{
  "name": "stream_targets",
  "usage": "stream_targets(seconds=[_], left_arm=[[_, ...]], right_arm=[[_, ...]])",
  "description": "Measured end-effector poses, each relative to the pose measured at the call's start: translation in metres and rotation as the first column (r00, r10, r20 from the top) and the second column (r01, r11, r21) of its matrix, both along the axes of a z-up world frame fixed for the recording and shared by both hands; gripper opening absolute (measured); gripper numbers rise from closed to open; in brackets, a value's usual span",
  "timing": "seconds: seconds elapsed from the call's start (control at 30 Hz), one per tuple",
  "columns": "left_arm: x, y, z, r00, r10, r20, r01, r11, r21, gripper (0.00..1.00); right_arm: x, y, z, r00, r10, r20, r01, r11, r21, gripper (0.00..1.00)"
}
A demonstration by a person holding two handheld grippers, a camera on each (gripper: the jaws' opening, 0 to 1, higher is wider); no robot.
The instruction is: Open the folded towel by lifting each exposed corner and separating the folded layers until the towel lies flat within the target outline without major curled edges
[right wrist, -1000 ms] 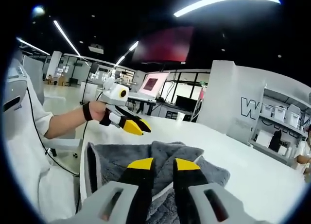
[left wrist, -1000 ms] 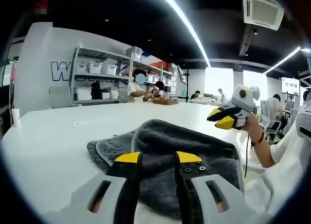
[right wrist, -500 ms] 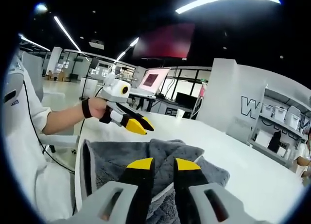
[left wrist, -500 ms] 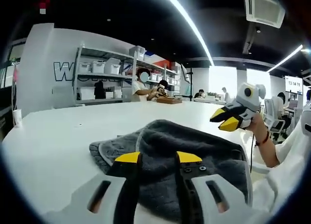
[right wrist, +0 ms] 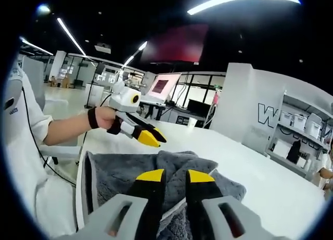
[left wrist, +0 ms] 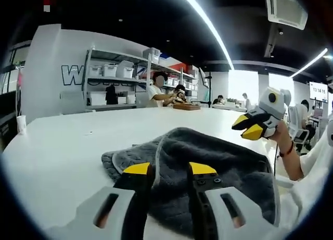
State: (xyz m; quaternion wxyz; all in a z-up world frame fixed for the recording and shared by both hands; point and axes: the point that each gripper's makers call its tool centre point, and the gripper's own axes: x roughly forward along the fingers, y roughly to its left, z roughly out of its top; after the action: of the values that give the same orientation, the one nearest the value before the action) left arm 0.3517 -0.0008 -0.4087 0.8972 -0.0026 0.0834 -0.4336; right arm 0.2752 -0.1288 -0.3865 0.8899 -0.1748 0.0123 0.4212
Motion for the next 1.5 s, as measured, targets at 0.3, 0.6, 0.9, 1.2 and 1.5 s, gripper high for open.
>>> stream_targets(seconds=[0.3,0.6,0.9,1.2,1.5], left_arm=[[0.003,-0.004,-0.003,1.000,-0.003,-0.009,0.003,1.000,0.004,0.25],[0.015,-0.001,-0.005,1.000,0.009,-0.030,-0.009,1.000,-0.005,0.25],[0.021,-0.002,-0.006,0.999,0.031,-0.017,-0.031,0.999,0.011,0.25],[0.019,-0.011,-0.008,0.999,0.028,-0.024,-0.027,0.999,0.027,0.25],[0.026,-0.010,-0.013,0.997,0.071,-0.033,-0.070,0.997,0.028,0.26]], right_arm=[[0.005,0.002,0.002,1.000,0.003,0.000,-0.003,1.000,0.006,0.09],[0.015,0.006,-0.005,1.000,-0.018,-0.009,0.018,1.000,-0.001,0.10],[0.026,0.006,-0.004,0.999,-0.030,-0.015,0.030,1.000,-0.002,0.10],[0.030,0.007,-0.005,0.999,-0.032,-0.023,0.032,0.999,0.001,0.10],[0.036,0.007,-0.004,0.999,-0.034,-0.036,0.035,0.999,0.024,0.10]])
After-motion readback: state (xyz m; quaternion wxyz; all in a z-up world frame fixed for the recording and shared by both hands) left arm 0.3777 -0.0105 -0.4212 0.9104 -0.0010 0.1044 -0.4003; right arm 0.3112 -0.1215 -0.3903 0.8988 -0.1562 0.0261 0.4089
